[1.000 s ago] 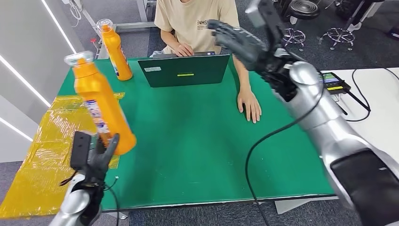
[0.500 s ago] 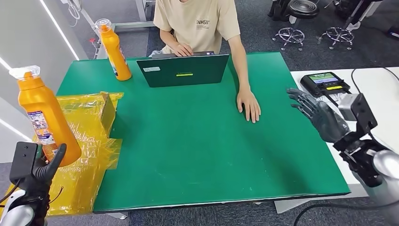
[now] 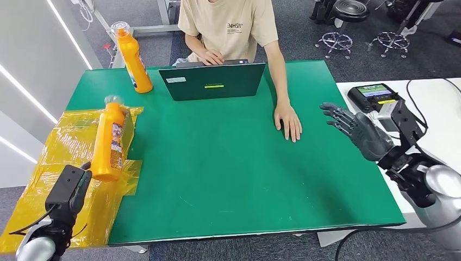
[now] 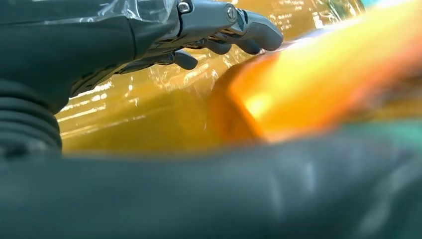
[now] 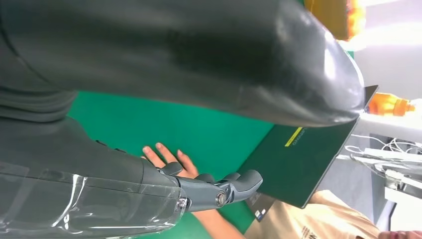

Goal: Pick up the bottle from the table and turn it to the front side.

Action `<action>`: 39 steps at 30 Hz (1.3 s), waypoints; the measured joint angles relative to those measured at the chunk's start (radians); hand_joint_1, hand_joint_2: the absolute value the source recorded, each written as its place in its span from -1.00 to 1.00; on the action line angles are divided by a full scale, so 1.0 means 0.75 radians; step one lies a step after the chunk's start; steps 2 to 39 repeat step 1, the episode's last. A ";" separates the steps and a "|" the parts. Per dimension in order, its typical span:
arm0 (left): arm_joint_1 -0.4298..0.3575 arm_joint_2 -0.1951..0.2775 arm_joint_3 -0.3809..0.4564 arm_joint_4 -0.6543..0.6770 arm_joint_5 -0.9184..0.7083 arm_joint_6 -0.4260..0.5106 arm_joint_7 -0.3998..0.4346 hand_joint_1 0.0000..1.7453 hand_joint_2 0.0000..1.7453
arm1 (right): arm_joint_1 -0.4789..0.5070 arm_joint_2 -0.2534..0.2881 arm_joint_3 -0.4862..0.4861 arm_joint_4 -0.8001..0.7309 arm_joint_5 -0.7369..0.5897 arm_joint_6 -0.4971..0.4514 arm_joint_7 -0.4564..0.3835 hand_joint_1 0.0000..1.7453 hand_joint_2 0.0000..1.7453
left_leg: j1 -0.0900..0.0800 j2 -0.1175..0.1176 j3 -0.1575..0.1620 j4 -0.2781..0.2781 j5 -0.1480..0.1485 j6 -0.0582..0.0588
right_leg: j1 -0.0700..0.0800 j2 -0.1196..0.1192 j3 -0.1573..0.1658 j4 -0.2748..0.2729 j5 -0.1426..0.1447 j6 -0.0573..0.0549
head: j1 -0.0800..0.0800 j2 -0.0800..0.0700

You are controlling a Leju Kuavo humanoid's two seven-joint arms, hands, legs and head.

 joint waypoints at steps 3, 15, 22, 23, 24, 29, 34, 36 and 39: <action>-0.002 0.000 -0.004 0.002 0.000 -0.001 0.000 -1.00 -1.00 | -0.003 0.000 0.004 0.004 -0.002 -0.002 0.000 -1.00 -1.00 | 0.000 0.000 0.000 0.000 0.000 0.000 | 0.000 0.000 0.000 0.000 0.000 0.000 | 0.000 0.000; -0.002 0.000 -0.004 0.002 0.000 -0.001 0.000 -1.00 -1.00 | -0.003 0.000 0.004 0.004 -0.002 -0.002 0.000 -1.00 -1.00 | 0.000 0.000 0.000 0.000 0.000 0.000 | 0.000 0.000 0.000 0.000 0.000 0.000 | 0.000 0.000; -0.002 0.000 -0.004 0.002 0.000 -0.001 0.000 -1.00 -1.00 | -0.003 0.000 0.004 0.004 -0.002 -0.002 0.000 -1.00 -1.00 | 0.000 0.000 0.000 0.000 0.000 0.000 | 0.000 0.000 0.000 0.000 0.000 0.000 | 0.000 0.000; -0.002 0.000 -0.004 0.002 0.000 -0.001 0.000 -1.00 -1.00 | -0.003 0.000 0.004 0.004 -0.002 -0.002 0.000 -1.00 -1.00 | 0.000 0.000 0.000 0.000 0.000 0.000 | 0.000 0.000 0.000 0.000 0.000 0.000 | 0.000 0.000; -0.002 0.000 -0.004 0.002 0.000 -0.001 0.000 -1.00 -1.00 | -0.003 0.000 0.004 0.004 -0.002 -0.002 0.000 -1.00 -1.00 | 0.000 0.000 0.000 0.000 0.000 0.000 | 0.000 0.000 0.000 0.000 0.000 0.000 | 0.000 0.000; -0.002 0.000 -0.004 0.002 0.000 -0.001 0.000 -1.00 -1.00 | -0.003 0.000 0.004 0.004 -0.002 -0.002 0.000 -1.00 -1.00 | 0.000 0.000 0.000 0.000 0.000 0.000 | 0.000 0.000 0.000 0.000 0.000 0.000 | 0.000 0.000; -0.002 0.000 -0.004 0.002 0.000 -0.001 0.000 -1.00 -1.00 | -0.003 0.000 0.004 0.004 -0.002 -0.002 0.000 -1.00 -1.00 | 0.000 0.000 0.000 0.000 0.000 0.000 | 0.000 0.000 0.000 0.000 0.000 0.000 | 0.000 0.000; -0.002 0.000 -0.004 0.002 0.000 -0.001 0.000 -1.00 -1.00 | -0.003 0.000 0.004 0.004 -0.002 -0.002 0.000 -1.00 -1.00 | 0.000 0.000 0.000 0.000 0.000 0.000 | 0.000 0.000 0.000 0.000 0.000 0.000 | 0.000 0.000; -0.002 0.000 -0.004 0.002 0.000 -0.001 0.000 -1.00 -1.00 | -0.003 0.000 0.004 0.004 -0.002 -0.002 0.000 -1.00 -1.00 | 0.000 0.000 0.000 0.000 0.000 0.000 | 0.000 0.000 0.000 0.000 0.000 0.000 | 0.000 0.000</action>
